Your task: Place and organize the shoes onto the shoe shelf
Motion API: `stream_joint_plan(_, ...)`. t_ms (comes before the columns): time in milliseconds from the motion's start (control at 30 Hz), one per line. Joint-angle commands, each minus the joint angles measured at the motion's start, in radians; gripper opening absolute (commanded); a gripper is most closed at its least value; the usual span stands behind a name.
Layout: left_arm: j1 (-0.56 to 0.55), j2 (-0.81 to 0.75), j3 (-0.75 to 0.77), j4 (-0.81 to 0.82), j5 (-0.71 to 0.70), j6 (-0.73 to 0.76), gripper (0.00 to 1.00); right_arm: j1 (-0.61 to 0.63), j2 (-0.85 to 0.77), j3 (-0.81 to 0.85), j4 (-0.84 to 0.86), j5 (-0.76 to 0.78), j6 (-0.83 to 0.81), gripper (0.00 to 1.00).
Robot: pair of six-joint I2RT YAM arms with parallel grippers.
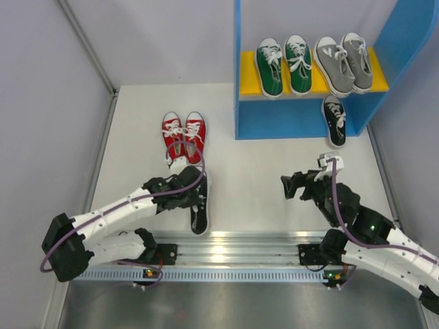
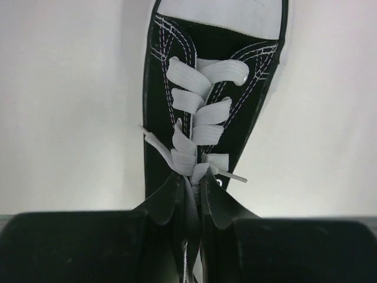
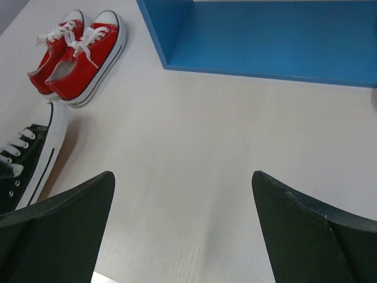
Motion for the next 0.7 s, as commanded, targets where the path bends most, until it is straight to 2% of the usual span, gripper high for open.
stream_joint_plan(0, -0.11, 0.025, 0.16, 0.133, 0.018, -0.128, 0.0, 0.015, -0.021, 0.079, -0.063, 0.085, -0.004, 0.99)
stream_joint_plan(167, -0.19, 0.143, 0.306, 0.208, -0.025, -0.143, 0.0, 0.015, -0.026, 0.137, -0.118, 0.142, -0.024, 0.99)
stream_joint_plan(367, -0.191, 0.368, 0.409, 0.444, -0.032, -0.141, 0.0, 0.014, -0.036, 0.174, -0.174, 0.185, -0.009, 0.99)
stream_joint_plan(500, -0.189, 0.595, 0.535, 0.471, -0.004, -0.201, 0.0, 0.017, -0.04, 0.198, -0.218, 0.206, -0.001, 0.99)
stream_joint_plan(667, -0.178, 0.744, 0.618, 0.554, -0.015, -0.272, 0.0, 0.014, -0.033, 0.22, -0.236, 0.208, -0.008, 0.99)
